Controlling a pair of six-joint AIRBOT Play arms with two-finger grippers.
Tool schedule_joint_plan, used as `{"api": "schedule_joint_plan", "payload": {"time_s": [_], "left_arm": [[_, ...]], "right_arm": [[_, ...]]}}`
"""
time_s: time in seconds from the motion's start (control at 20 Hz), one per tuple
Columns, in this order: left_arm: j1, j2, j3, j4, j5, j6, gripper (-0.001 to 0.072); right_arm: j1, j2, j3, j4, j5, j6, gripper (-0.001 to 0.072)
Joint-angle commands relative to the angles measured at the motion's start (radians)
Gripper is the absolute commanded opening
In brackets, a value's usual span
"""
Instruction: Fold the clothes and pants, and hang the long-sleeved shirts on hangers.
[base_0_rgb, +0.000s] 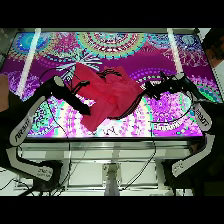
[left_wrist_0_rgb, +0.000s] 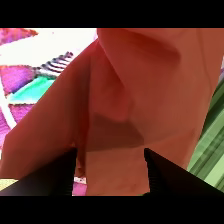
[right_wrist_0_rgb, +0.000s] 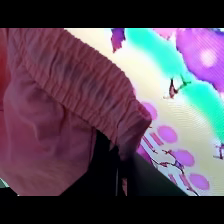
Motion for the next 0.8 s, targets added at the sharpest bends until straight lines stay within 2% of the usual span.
{"api": "schedule_joint_plan", "payload": {"time_s": [0.0, 0.05, 0.1, 0.15, 0.2, 0.4, 0.6, 0.75], "left_arm": [[-0.001, -0.004, 0.000, -0.016, -0.008, 0.000, 0.0478], [-0.001, -0.004, 0.000, -0.023, -0.008, 0.000, 0.0434], [-0.001, -0.003, 0.000, -0.029, -0.008, 0.000, 0.0296], [-0.001, -0.003, 0.000, -0.032, -0.008, 0.000, 0.0101], [-0.001, -0.002, 0.000, -0.033, -0.008, 0.000, 0.0008], [0.010, 0.039, 0.027, -0.032, -0.018, -0.001, 0.0005], [0.030, 0.175, 0.189, 0.019, -0.020, -0.004, 0.0005], [0.029, 0.222, 0.280, 0.179, 0.018, -0.101, 0.0004]], "right_arm": [[0.000, 0.000, 0.000, 0.001, 0.000, -0.003, 0.0014], [0.000, 0.000, 0.000, 0.001, 0.000, -0.003, 0.0014], [0.000, 0.000, 0.000, 0.000, 0.000, -0.003, 0.0014], [0.000, 0.000, 0.001, 0.000, -0.002, -0.002, 0.0014], [0.000, 0.000, 0.000, 0.000, -0.004, -0.002, 0.0014], [-0.001, 0.000, 0.000, -0.013, -0.002, 0.003, 0.0013], [-0.001, 0.000, 0.000, -0.052, 0.000, 0.038, 0.0013], [0.000, 0.031, -0.014, -0.090, -0.002, 0.080, 0.0012]]}}
